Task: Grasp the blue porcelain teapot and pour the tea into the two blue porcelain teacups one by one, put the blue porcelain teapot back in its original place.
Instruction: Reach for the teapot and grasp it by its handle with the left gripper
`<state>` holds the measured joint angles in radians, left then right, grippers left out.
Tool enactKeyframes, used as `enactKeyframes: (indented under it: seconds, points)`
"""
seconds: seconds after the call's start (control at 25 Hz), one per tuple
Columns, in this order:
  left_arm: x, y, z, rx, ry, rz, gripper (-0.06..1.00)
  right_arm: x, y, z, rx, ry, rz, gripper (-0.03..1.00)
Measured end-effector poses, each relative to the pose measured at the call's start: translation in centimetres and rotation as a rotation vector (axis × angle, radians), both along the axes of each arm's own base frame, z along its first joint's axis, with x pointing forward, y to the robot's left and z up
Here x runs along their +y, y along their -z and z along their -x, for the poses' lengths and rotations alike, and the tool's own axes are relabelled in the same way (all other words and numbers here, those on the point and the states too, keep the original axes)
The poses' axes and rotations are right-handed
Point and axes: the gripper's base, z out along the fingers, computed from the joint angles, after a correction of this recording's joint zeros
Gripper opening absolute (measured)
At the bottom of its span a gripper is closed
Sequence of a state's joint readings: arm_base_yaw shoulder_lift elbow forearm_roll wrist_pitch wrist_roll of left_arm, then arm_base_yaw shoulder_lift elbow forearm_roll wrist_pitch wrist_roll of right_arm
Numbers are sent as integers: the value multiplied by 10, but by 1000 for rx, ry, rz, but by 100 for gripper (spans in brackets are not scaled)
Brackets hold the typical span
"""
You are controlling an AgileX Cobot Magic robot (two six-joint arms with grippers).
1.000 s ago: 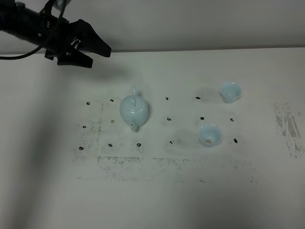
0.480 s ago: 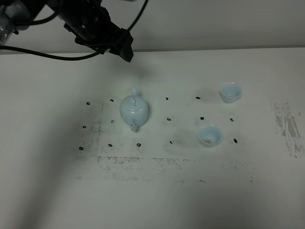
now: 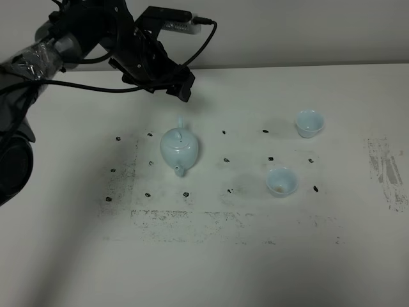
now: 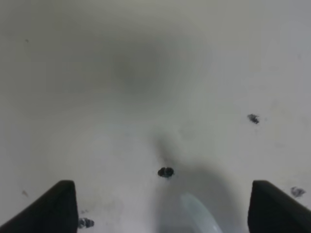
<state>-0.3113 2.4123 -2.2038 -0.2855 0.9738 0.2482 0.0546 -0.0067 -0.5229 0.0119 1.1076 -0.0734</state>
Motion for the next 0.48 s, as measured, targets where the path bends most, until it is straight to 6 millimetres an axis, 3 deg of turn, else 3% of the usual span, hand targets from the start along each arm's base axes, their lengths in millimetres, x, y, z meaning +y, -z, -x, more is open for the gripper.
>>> enactKeyframes:
  seconds: [0.2, 0.48]
  points:
    - [-5, 26, -2, 61, 7, 33, 7, 0, 0, 0, 0, 0, 0, 58]
    - [-6, 41, -3, 76, 7, 30, 7, 0, 0, 0, 0, 0, 0, 58]
